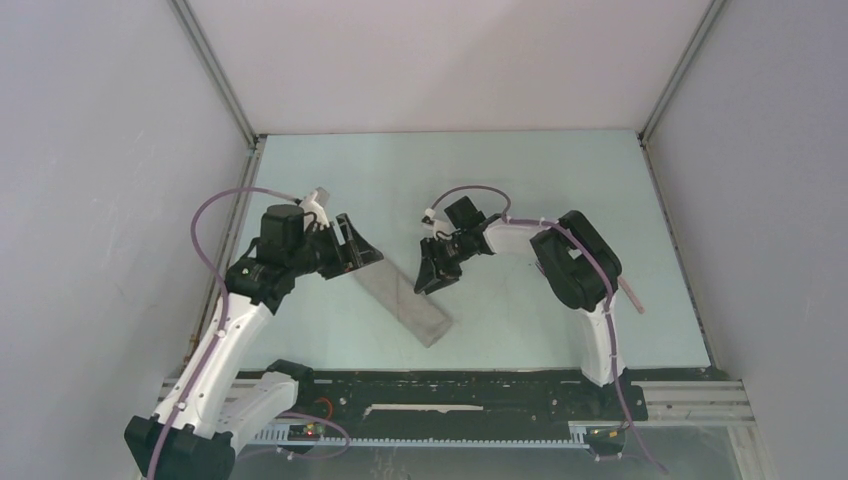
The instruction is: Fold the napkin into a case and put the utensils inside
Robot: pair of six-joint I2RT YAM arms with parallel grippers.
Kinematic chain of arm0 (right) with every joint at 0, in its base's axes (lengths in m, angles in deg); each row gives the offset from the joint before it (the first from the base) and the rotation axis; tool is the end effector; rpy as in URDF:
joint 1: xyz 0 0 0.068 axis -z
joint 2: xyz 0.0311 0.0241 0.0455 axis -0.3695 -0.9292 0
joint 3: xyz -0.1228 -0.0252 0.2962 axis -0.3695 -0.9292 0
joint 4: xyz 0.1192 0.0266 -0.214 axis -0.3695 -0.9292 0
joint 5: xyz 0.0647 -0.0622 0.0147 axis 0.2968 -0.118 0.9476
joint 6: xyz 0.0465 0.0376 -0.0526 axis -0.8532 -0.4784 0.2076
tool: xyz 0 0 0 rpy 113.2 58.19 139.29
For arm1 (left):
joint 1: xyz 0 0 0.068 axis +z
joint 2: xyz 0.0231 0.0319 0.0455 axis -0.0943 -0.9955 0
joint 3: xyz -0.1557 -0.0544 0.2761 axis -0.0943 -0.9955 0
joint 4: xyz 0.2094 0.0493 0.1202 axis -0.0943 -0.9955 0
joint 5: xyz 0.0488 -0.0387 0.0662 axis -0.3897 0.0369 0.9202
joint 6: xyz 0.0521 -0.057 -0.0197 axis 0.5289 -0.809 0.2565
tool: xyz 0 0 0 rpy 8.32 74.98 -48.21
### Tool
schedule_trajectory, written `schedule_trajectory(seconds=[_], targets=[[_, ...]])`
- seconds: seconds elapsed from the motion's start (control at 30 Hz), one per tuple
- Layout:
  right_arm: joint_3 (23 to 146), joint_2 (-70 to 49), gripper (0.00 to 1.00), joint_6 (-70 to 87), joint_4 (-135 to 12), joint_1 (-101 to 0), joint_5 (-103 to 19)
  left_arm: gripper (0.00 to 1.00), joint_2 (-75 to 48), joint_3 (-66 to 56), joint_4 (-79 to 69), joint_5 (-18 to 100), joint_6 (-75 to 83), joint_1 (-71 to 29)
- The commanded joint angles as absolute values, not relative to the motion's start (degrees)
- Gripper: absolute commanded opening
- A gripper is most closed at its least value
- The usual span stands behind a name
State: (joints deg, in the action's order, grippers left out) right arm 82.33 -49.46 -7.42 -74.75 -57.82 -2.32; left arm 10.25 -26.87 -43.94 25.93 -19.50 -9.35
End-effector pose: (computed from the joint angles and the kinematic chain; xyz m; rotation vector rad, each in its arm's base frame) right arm 0.3236 0.2985 0.1556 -0.6369 2.7058 1.4062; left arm 0.1495 -0.0673 0.3319 -0.1784 2.3179 -0.9099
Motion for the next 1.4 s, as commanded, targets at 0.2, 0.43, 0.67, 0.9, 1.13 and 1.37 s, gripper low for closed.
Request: schedule_trajectory(seconds=[0.2, 0.43, 0.67, 0.9, 1.13, 1.37], targets=[[94.50, -58.47, 0.16, -11.40, -72.09, -62.05, -1.26, 0.72, 11.47, -26.51, -43.15, 22.04, -17.50, -9.53], [104.71, -65.01, 0.00, -21.11, -64.98, -66.71, -4.47, 0.72, 12.18, -25.47, -43.54, 21.98, -17.10, -9.53], [118.19, -73.67, 0.00, -32.69, -58.62, -71.93, -10.61, 0.72, 13.23, -25.22, -44.65, 22.56, -16.78, -9.53], [135.63, -83.13, 0.00, -36.20, -63.03, -74.48, -13.21, 0.72, 14.98, -24.85, -46.96, 24.37, -15.85, -9.44], [137.82, -83.15, 0.01, -35.16, -65.18, -74.51, -13.59, 0.72, 15.57, -24.14, -47.51, 25.24, -15.81, -9.44], [136.15, -72.75, 0.49, -26.01, -79.89, -73.24, -16.86, 0.72, 16.92, -23.57, -47.55, 24.91, -14.92, -9.44]])
